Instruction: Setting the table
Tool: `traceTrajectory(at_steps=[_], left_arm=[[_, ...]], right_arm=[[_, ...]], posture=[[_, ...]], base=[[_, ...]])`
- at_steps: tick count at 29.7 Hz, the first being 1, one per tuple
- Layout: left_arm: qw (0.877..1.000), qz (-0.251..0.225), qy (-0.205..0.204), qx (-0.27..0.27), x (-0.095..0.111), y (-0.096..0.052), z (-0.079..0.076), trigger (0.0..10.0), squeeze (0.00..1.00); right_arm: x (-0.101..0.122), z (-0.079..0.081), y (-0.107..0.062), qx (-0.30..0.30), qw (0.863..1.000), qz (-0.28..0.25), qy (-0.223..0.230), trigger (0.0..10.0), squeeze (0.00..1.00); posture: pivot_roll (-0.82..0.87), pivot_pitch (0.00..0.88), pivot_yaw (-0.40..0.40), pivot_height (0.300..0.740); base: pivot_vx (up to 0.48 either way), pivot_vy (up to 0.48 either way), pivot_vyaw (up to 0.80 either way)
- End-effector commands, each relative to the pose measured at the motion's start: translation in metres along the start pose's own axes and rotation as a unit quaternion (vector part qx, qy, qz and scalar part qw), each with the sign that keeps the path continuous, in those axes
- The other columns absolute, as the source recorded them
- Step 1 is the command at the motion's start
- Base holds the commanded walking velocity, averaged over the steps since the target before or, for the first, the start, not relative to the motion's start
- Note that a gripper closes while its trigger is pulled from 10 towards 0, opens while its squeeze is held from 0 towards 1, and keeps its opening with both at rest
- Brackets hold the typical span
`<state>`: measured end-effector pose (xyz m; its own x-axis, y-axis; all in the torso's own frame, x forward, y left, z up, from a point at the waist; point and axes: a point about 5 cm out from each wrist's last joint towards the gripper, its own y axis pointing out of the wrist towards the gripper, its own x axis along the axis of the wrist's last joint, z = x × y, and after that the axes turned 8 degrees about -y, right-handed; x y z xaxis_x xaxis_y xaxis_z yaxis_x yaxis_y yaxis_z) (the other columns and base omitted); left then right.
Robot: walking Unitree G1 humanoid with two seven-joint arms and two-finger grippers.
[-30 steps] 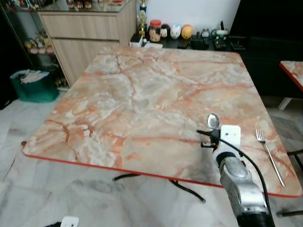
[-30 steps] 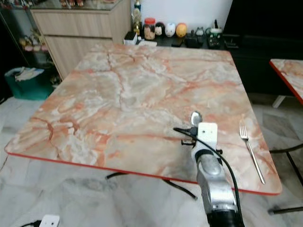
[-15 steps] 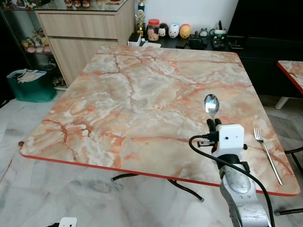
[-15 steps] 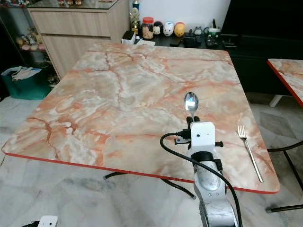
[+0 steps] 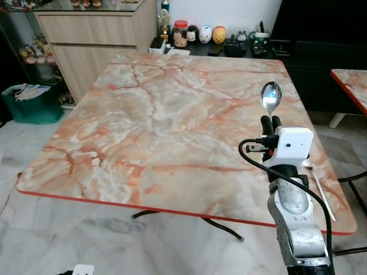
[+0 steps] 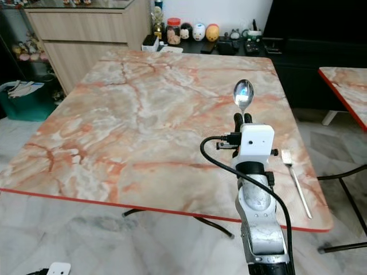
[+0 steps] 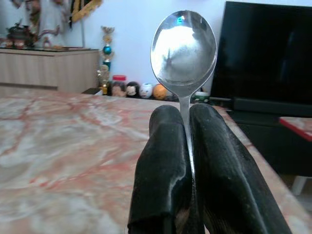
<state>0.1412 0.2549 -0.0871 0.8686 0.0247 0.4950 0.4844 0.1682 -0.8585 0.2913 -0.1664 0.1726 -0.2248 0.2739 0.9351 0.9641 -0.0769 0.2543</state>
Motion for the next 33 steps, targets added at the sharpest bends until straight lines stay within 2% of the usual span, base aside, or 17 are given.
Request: traceTrajectory(at_steps=[1, 17, 26, 33], left_arm=[[1.0, 0.009, 0.002, 0.004, -0.0073, -0.0014, 0.0021, 10.0, 0.0], [1.0, 0.01, 0.015, 0.0, -0.0092, -0.0016, -0.0003, 10.0, 0.0], [1.0, 0.012, 0.029, -0.001, -0.0097, -0.0017, -0.0003, 10.0, 0.0], [0.999, 0.013, 0.031, -0.001, -0.0108, -0.002, 0.0005, 10.0, 0.0]], right_arm=[[0.0042, 0.0012, 0.0036, -0.002, 1.0, -0.012, 0.006, 10.0, 0.0], [0.0036, -0.0004, 0.0012, -0.005, 1.0, -0.022, 0.008, 10.0, 0.0], [0.0034, 0.005, 0.0018, -0.005, 1.0, -0.028, 0.012, 10.0, 0.0], [0.002, 0.0044, 0.0005, -0.004, 1.0, -0.03, -0.001, 10.0, 0.0]], posture=[[0.04, 0.0, -0.011, 0.711], [0.03, 0.0, -0.014, 0.711], [0.0, 0.0, 0.021, 0.711], [0.0, 0.0, 0.023, 0.711]], base=[[0.0, -0.356, 0.0], [0.0, -0.356, 0.0], [0.0, -0.362, 0.0], [0.0, -0.361, 0.0]])
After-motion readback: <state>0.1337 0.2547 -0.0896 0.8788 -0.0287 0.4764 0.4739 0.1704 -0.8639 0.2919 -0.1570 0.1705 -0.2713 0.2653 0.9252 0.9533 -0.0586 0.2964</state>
